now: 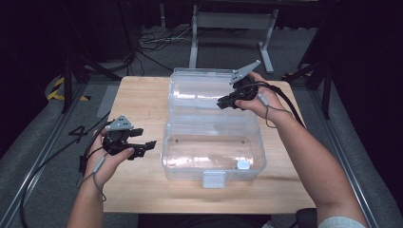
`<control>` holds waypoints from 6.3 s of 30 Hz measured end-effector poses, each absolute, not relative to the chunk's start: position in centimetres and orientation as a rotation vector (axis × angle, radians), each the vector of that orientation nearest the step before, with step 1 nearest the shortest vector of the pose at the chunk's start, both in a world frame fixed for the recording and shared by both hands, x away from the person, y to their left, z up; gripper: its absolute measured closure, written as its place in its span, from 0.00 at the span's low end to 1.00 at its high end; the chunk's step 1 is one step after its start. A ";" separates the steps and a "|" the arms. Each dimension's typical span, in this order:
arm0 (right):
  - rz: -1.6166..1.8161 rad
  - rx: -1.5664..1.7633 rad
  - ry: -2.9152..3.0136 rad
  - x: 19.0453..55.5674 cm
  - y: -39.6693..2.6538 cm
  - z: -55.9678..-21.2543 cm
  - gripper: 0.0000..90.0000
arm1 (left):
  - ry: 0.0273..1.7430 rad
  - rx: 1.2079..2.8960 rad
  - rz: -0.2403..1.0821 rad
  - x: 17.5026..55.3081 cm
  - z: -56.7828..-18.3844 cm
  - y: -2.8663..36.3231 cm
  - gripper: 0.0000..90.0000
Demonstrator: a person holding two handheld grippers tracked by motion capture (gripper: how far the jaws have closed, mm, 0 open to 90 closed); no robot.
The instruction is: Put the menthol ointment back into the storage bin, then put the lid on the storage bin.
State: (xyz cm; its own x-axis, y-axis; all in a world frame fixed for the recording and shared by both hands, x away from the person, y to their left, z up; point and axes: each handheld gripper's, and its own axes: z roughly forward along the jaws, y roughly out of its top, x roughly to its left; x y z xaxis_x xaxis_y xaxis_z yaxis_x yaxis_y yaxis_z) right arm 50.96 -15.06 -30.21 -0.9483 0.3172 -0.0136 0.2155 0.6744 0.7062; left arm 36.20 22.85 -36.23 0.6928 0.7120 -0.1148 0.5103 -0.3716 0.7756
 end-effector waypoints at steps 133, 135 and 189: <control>1.227 0.351 2.728 45.6 -15.9 -29.6 0.95 | 0.574 2.371 0.026 33.6 -40.8 12.7 0.80; 1.227 0.349 2.729 45.5 -15.9 -29.6 0.95 | 0.573 2.372 0.027 33.6 -40.8 12.7 0.80; 1.208 0.243 2.733 41.7 -16.0 -30.1 0.95 | 0.586 2.360 0.040 33.4 -40.9 12.8 0.79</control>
